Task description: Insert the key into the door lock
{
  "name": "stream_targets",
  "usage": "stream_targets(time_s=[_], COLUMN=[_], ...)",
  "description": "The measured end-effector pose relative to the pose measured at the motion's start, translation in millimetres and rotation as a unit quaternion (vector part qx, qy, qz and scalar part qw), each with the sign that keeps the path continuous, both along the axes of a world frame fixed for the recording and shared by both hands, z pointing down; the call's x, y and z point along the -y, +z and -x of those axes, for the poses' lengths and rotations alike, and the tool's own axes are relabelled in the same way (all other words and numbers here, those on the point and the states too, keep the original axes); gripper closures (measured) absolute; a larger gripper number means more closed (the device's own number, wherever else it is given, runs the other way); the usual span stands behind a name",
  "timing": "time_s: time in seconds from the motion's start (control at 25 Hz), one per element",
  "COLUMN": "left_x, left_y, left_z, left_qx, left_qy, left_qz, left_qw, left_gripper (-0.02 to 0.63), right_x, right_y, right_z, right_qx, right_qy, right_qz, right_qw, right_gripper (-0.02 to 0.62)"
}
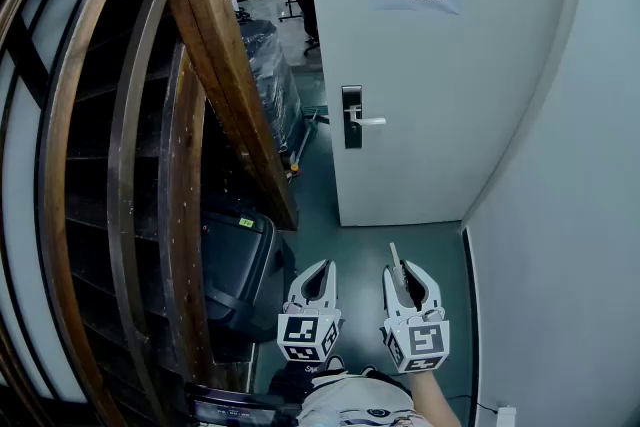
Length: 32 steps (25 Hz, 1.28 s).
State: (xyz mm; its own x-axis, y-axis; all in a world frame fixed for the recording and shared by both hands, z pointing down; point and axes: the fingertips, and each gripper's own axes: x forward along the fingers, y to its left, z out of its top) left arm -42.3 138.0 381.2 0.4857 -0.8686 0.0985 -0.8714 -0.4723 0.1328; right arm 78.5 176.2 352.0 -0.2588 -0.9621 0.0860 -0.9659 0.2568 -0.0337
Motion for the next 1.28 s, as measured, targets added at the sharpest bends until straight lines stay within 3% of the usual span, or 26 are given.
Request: stream_targets(time_s=[0.68, 1.28], left_x=[12, 30], left_y=[11, 55], left_z=[20, 64], left_qx=[-0.007, -0.013], left_qy=[-0.007, -0.009], left_qz=[0.014, 0.064], left_qw=[0.9999, 0.9978], left_gripper=[0.604, 0.604], right_x=[17, 39], right_y=[10, 49], right_z=[16, 53], right_qx=[0.012, 0.012], right_qy=[-0.007, 0.004], right_qz=[0.005, 0.054], right_qw=[1.000, 0.998], right_gripper=[0.477, 0.477])
